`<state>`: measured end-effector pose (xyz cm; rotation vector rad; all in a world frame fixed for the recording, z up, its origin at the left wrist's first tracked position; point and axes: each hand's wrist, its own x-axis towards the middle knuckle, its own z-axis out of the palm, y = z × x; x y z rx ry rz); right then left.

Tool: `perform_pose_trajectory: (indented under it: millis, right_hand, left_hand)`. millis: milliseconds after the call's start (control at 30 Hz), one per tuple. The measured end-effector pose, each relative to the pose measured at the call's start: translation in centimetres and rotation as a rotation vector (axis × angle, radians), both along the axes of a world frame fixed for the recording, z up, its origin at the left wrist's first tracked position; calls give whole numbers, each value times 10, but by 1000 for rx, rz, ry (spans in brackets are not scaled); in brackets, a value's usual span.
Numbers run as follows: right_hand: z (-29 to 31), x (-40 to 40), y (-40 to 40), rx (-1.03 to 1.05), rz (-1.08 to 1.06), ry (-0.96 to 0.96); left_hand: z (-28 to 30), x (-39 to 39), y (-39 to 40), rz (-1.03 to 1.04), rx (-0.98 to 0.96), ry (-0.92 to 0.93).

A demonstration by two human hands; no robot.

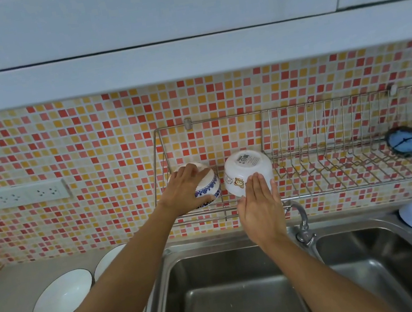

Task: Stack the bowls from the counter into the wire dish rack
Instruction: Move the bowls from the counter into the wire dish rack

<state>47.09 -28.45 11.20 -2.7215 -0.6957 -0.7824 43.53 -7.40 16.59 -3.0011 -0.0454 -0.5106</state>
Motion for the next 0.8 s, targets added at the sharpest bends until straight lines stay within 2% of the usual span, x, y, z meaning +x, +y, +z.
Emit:
perform_pose_trajectory:
  millis: [100, 167, 267, 567, 800]
  right_hand:
    - [0, 0, 0, 23, 3, 2]
    - [-1, -1, 2, 47, -9, 16]
    - [-1, -1, 4, 70, -17, 25]
    - [-6, 0, -1, 83, 52, 26]
    - [-31, -25, -10, 114, 50, 23]
  left_hand:
    - [-2, -8, -1, 59, -254, -180]
    - [-5, -17, -2, 136, -321, -318]
    - [-14, -33, -8, 180, -376, -339]
    - [-32, -45, -12, 187, -203, -187]
    - [-55, -67, -21, 213, -139, -174]
